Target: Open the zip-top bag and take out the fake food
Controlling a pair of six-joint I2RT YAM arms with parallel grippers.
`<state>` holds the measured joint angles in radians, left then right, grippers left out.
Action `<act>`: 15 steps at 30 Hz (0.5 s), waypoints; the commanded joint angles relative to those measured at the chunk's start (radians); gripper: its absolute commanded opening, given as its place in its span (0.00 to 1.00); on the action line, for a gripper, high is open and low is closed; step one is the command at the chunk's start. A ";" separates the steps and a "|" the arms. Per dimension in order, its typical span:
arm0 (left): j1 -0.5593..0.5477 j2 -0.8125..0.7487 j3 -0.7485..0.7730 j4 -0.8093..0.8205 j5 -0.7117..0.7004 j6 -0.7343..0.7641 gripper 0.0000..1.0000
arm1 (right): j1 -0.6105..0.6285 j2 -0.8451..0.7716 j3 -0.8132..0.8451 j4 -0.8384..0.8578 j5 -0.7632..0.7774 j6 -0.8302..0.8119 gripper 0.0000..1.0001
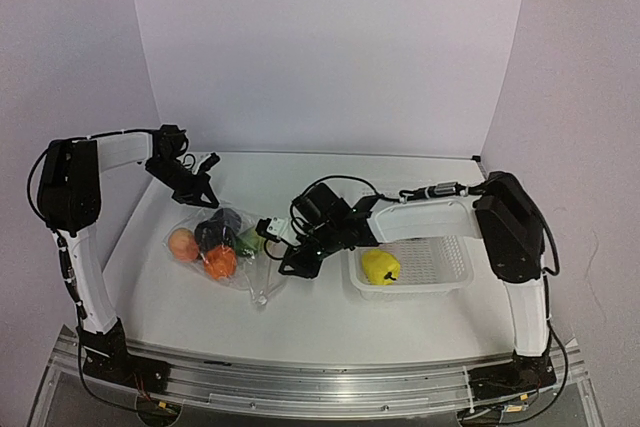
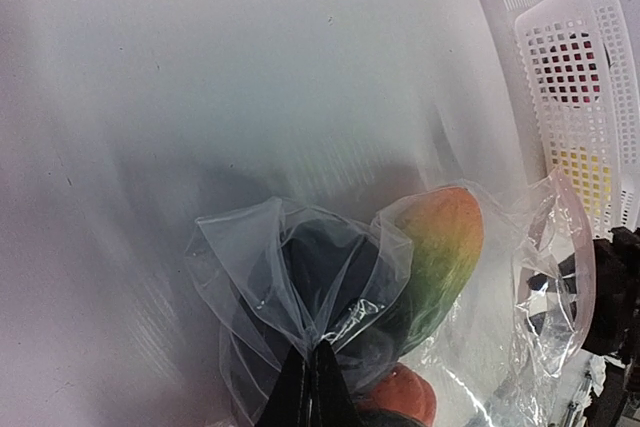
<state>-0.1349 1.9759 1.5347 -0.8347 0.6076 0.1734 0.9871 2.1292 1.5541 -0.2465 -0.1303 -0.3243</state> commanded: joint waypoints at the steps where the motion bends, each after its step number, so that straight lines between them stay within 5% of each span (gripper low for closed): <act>1: -0.001 -0.036 -0.023 0.042 0.014 -0.011 0.00 | -0.002 0.076 0.045 0.248 -0.001 -0.115 0.39; 8: -0.031 0.025 -0.035 0.080 0.001 -0.001 0.00 | 0.001 0.198 0.139 0.408 -0.035 -0.165 0.46; 15: -0.050 0.060 -0.031 0.091 -0.034 0.039 0.00 | 0.003 0.233 0.177 0.446 -0.026 -0.248 0.68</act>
<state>-0.1720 2.0107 1.5028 -0.7562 0.5965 0.1762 0.9871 2.3488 1.6846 0.1145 -0.1391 -0.5054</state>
